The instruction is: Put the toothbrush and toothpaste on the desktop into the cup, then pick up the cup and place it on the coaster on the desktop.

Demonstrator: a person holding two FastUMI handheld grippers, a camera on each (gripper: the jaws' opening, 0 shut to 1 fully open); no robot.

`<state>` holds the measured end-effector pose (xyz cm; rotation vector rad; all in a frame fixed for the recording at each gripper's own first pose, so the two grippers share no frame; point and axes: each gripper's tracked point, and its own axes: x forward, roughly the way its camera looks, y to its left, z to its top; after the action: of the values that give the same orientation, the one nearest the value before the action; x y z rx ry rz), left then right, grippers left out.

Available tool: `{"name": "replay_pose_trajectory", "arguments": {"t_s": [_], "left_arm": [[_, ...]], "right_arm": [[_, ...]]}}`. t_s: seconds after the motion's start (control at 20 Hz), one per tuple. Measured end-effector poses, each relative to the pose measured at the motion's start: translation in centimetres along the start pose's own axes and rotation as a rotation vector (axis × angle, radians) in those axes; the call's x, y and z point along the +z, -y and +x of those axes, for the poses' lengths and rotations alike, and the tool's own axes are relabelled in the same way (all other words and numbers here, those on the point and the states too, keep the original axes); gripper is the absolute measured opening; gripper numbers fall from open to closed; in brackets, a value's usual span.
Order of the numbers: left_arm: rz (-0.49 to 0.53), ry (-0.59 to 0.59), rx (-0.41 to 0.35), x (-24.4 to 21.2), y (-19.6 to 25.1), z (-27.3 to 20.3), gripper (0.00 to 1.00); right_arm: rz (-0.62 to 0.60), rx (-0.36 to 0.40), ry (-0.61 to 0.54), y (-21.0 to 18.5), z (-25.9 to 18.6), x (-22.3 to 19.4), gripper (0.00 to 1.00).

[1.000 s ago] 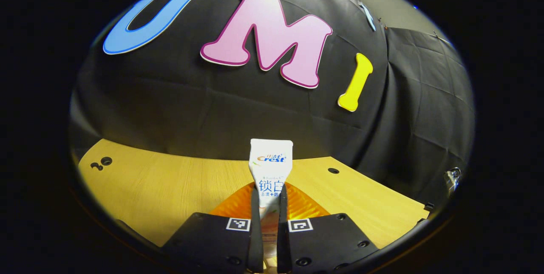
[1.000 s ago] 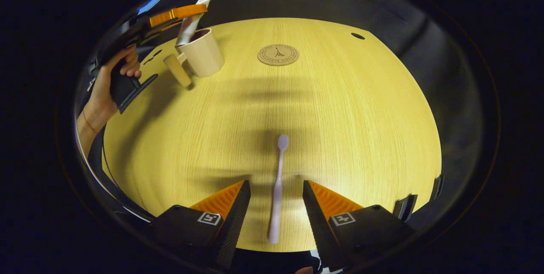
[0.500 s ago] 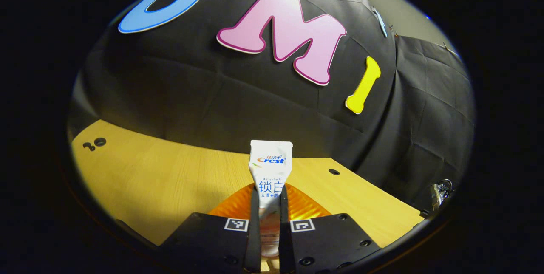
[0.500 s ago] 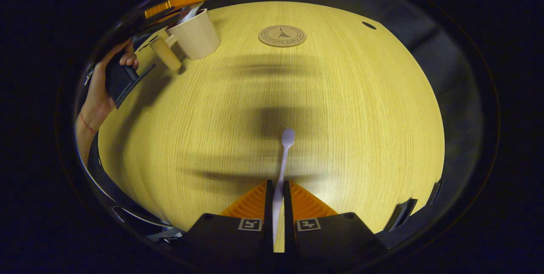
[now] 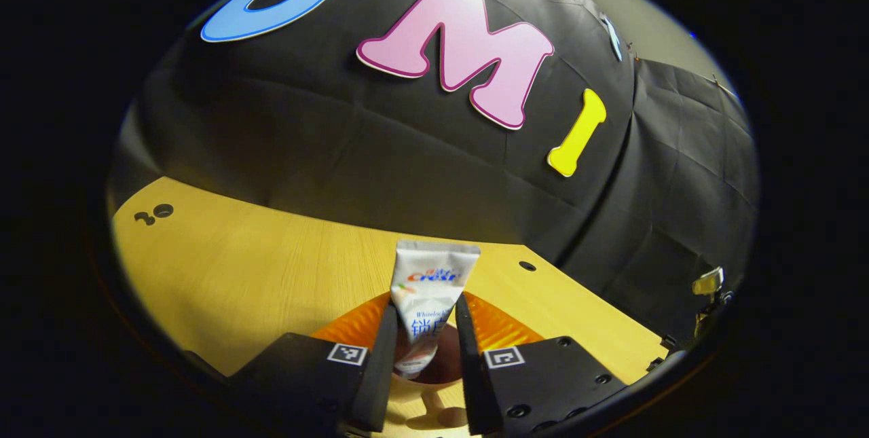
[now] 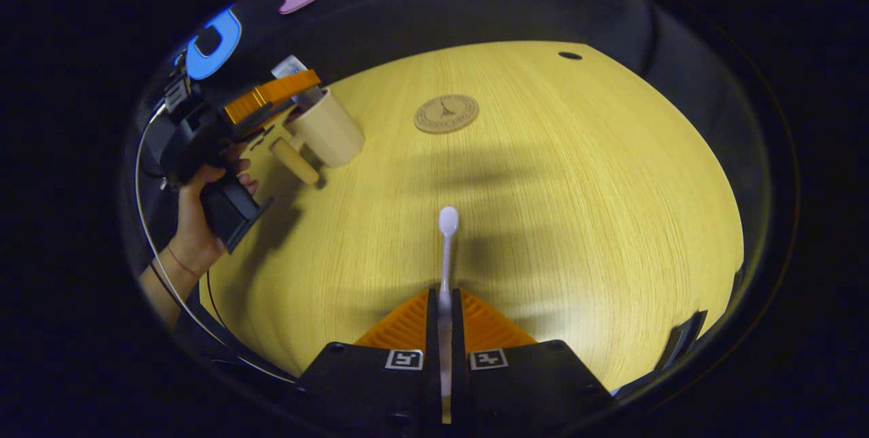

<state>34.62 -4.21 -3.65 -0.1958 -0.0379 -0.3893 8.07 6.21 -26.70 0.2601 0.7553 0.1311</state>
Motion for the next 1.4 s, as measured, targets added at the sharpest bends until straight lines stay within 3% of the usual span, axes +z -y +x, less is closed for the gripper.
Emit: {"name": "replay_pose_trajectory", "arguments": {"t_s": [0.05, 0.1, 0.2, 0.25, 0.3, 0.35, 0.4, 0.45, 0.55, 0.6, 0.65, 0.8, 1.05, 1.4], "left_arm": [[0.002, -0.004, 0.007, 0.1, 0.1, -0.3, 0.63], [0.005, -0.008, 0.015, 0.1, 0.2, -0.7, 0.54], [0.017, -0.02, 0.043, 0.2, 0.3, -2.1, 0.58], [0.021, -0.024, 0.053, 0.3, 0.4, -2.6, 0.48], [0.025, -0.019, 0.067, 0.7, 0.4, -3.6, 0.58], [0.027, -0.009, 0.081, 1.1, 0.4, -4.6, 0.58], [0.03, 0.006, 0.102, 1.7, 0.3, -5.6, 0.67], [0.029, 0.013, 0.126, 1.9, 0.2, -6.6, 0.59], [0.024, 0.017, 0.174, 1.8, -0.1, -9.0, 0.62], [0.017, 0.021, 0.193, 1.8, -0.1, -10.2, 0.72], [0.009, 0.022, 0.212, 1.4, 0.0, -11.3, 0.64], [-0.029, 0.0, 0.278, -1.0, -0.2, -15.3, 0.65], [-0.045, -0.066, 0.339, -5.0, -0.3, -19.2, 0.65], [-0.041, -0.087, 0.36, -6.9, 0.2, -20.5, 0.65]], "right_arm": [[0.0, 0.032, 0.053, -0.7, -0.2, 1.4, 0.1], [0.007, 0.062, 0.106, -1.4, -0.4, 2.9, 0.1], [0.046, 0.131, 0.21, -3.2, -0.9, 6.8, 0.1], [0.063, 0.167, 0.254, -3.9, -1.0, 8.6, 0.1], [0.074, 0.2, 0.301, -4.8, -1.1, 10.4, 0.1], [0.085, 0.231, 0.343, -5.5, -1.4, 12.4, 0.1], [0.097, 0.261, 0.385, -6.5, -1.5, 14.3, 0.1], [0.104, 0.284, 0.424, -7.2, -1.3, 16.0, 0.1], [0.097, 0.323, 0.488, -8.9, -1.5, 19.2, 0.1], [0.09, 0.343, 0.519, -9.9, -1.7, 20.7, 0.1], [0.084, 0.362, 0.549, -10.7, -1.8, 22.0, 0.1], [0.122, 0.422, 0.608, -13.5, -1.1, 25.8, 0.1], [0.128, 0.417, 0.671, -14.6, 1.1, 28.7, 0.1], [0.056, 0.363, 0.687, -14.9, 5.7, 28.0, 0.1]]}}
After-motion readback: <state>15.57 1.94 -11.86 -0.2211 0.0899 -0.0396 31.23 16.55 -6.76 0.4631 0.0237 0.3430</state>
